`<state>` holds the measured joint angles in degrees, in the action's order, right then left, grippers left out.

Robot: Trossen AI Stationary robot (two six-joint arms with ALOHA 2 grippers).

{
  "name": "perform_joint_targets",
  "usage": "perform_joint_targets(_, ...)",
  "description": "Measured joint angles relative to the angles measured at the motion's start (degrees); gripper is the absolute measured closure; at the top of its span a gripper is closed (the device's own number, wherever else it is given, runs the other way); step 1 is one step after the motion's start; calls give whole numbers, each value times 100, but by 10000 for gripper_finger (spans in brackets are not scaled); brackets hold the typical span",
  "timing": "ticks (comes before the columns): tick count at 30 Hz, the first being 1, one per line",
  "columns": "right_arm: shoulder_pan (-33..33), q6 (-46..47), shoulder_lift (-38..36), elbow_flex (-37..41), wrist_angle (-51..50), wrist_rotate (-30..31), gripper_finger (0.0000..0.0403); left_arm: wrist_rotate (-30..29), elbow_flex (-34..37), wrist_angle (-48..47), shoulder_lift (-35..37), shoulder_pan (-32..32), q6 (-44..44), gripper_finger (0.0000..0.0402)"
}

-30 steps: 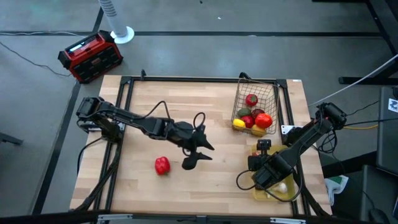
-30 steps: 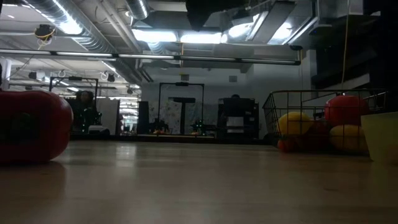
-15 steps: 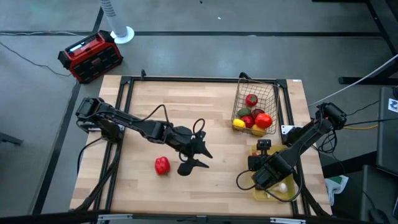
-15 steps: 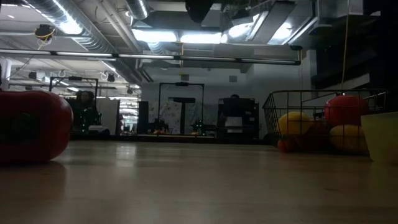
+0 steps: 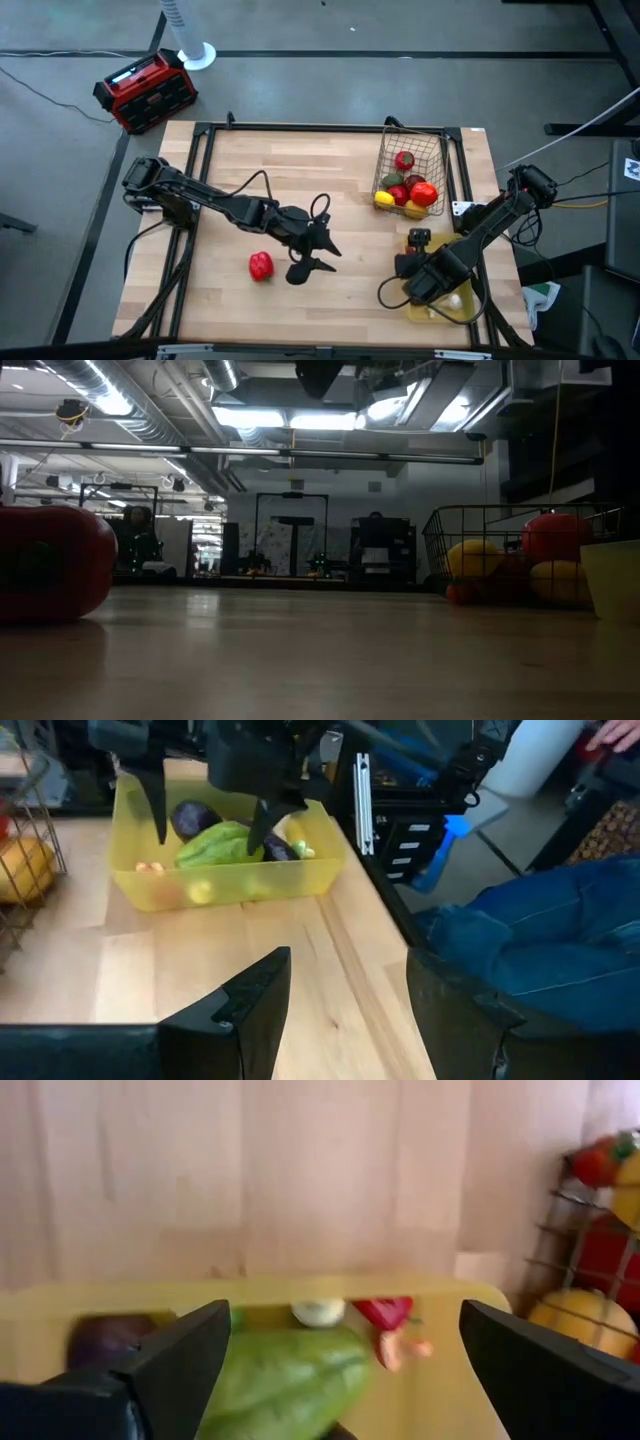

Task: Sort produce into baskets
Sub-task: Put the red bell pepper into the yellow bin

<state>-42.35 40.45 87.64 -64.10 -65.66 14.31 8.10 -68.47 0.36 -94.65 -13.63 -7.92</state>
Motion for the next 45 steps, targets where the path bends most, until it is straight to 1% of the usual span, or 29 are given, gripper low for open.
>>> perform_joint_targets(4,-2,-2,2,0,427,0,13,0,0,-59,49,0,-219,205)
perform_joint_targets(12,-1,-14,0,0,1308,3,13,0,-1,-141,70,11,-12,205)
perform_joint_targets(14,-2,-288,0,-3,1523,102,13,0,0,-147,70,11,-15,205)
perform_joint_targets(16,0,-707,-49,-70,1510,134,13,0,0,-146,70,11,-14,205)
perform_joint_targets(19,134,-1067,-355,-256,1454,100,13,0,0,-148,70,13,-14,205)
perform_joint_targets(22,433,-1181,-939,-278,1436,71,13,0,0,-142,70,15,-15,205)
perform_joint_targets(25,758,-1798,-1578,-173,1619,197,13,0,0,-151,70,15,-15,206)
perform_joint_targets(27,1034,-2211,-2103,75,1947,163,13,0,0,-151,70,15,-15,206)
perform_joint_targets(29,1358,-2495,-2638,464,2379,3,13,0,0,-179,70,15,-15,206)
perform_joint_targets(31,1703,-2698,-3200,1000,2825,-289,13,0,0,-217,70,15,-15,206)
perform_joint_targets(33,2050,-2843,-3770,1598,3495,-611,13,0,0,-301,70,16,-15,206)
perform_joint_targets(37,2602,-2882,-4801,2707,4653,-1286,13,0,0,-470,70,15,-15,206)
perform_joint_targets(40,2899,-2803,-5372,3356,5037,-1495,13,0,0,-509,70,15,9,206)
perform_joint_targets(45,3121,-2639,-6233,4095,5305,-1540,13,-1,0,-577,70,15,262,206)
